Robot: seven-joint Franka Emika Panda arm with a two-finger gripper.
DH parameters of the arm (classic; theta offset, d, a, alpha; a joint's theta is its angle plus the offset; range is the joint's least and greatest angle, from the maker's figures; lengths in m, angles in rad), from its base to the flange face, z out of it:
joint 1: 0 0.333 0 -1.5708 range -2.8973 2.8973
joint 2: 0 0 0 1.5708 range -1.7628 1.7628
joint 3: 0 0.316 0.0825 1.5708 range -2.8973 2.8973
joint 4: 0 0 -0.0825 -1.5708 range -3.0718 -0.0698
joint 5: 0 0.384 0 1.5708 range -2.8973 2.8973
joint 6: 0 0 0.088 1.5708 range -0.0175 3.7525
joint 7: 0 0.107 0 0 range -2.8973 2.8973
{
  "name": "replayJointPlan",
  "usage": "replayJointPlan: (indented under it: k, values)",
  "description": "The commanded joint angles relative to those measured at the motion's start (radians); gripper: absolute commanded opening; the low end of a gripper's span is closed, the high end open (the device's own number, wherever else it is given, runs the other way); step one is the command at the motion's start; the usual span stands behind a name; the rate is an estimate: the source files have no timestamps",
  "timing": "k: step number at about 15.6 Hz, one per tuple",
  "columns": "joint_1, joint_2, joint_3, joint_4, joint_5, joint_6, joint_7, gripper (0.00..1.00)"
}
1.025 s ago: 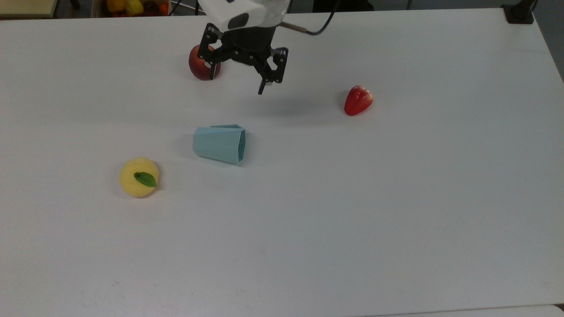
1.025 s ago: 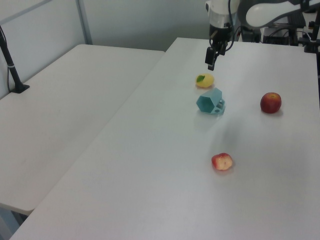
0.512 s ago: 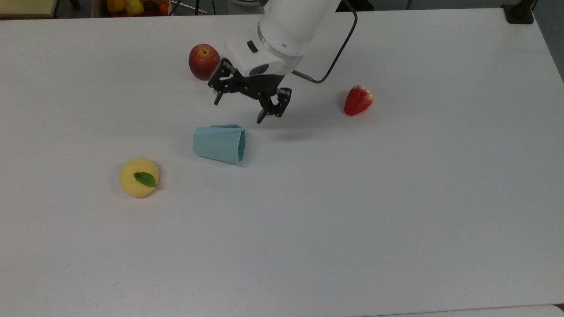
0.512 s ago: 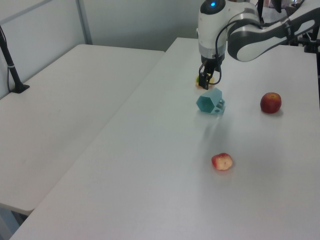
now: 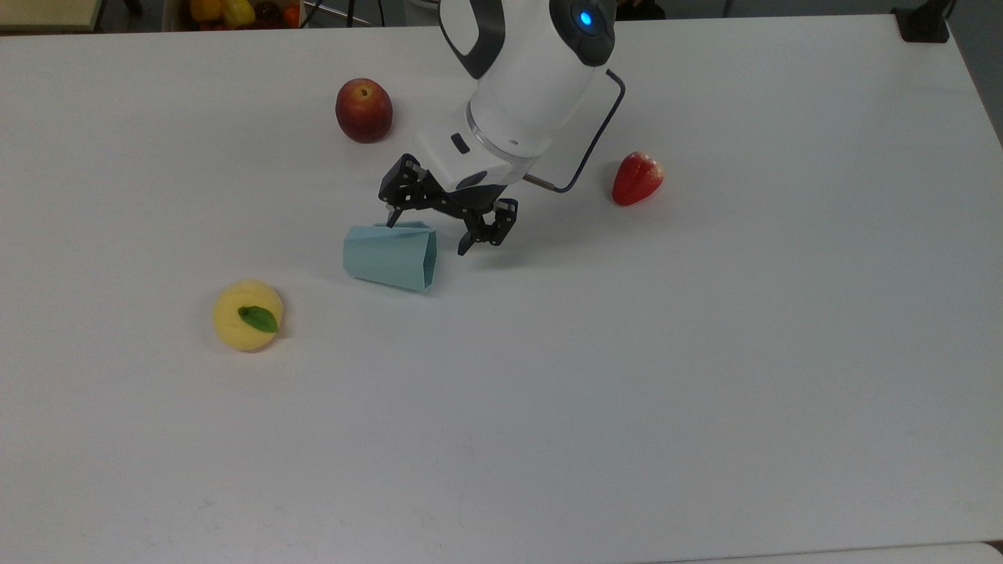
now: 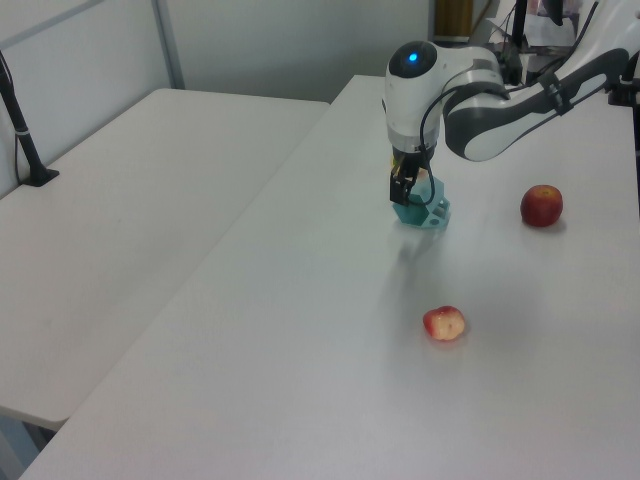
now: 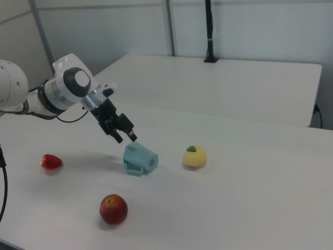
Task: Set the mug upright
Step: 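Close the gripper on the teal cup's body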
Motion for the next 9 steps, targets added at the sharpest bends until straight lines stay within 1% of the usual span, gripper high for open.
replayJointPlan:
  k: [1, 4, 7, 9]
  values:
    - [0.000, 0.019, -0.002, -0.023, -0.070, 0.031, 0.056, 1.00]
    - [-0.005, 0.021, -0.004, -0.032, -0.084, 0.028, 0.058, 1.00]
    - [-0.025, 0.011, -0.004, -0.059, -0.117, 0.014, 0.059, 1.00]
    - [-0.034, 0.011, -0.007, -0.076, -0.156, 0.012, 0.061, 1.00]
